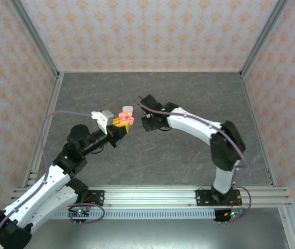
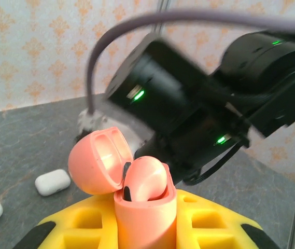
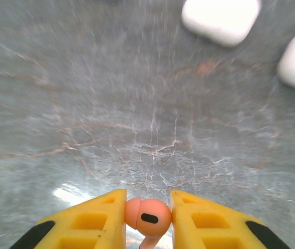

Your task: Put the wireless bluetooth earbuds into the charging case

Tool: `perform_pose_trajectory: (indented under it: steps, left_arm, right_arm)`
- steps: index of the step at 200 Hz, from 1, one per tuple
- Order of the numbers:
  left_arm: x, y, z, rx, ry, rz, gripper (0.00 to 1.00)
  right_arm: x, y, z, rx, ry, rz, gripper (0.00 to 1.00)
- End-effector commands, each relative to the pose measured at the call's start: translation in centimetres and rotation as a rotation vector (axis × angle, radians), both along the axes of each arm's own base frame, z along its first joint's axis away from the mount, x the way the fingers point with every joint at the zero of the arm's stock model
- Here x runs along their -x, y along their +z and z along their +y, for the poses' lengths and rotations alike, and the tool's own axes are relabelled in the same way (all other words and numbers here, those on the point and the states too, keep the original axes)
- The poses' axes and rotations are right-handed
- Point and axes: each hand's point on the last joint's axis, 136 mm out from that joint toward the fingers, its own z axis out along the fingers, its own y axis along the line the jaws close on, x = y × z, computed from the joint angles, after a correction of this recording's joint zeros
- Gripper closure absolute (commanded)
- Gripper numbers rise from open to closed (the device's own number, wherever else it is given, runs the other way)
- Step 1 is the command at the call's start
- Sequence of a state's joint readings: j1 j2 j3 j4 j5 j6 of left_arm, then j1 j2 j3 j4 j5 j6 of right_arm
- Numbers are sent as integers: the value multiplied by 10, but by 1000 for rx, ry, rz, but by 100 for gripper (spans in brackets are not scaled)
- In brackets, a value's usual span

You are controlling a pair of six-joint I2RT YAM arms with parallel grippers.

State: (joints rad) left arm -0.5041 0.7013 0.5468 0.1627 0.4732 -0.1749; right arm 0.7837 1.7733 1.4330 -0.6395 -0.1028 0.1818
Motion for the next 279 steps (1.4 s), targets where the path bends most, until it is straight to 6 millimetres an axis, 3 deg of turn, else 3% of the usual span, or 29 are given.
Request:
perform_pose_trajectory:
  steps: [1, 56, 94, 192, 279]
  left_arm:
    - [5, 27, -7, 88, -44, -71, 100]
    - [4, 48, -15, 138, -87, -104, 100]
    - [0, 56, -21, 161, -105, -110, 100]
    - [-11, 56, -36, 147, -122, -97, 100]
    - [-17, 54, -39, 143, -110, -92, 100]
  right_arm:
    - [-8, 65, -7, -127, -19, -160, 75]
    - [14, 185, -11, -414, 56, -407, 75]
    - [33, 236, -7, -566, 125, -482, 75]
    - [50, 245, 24, -632, 223, -478, 75]
    - [47, 214, 27, -558, 222, -427, 75]
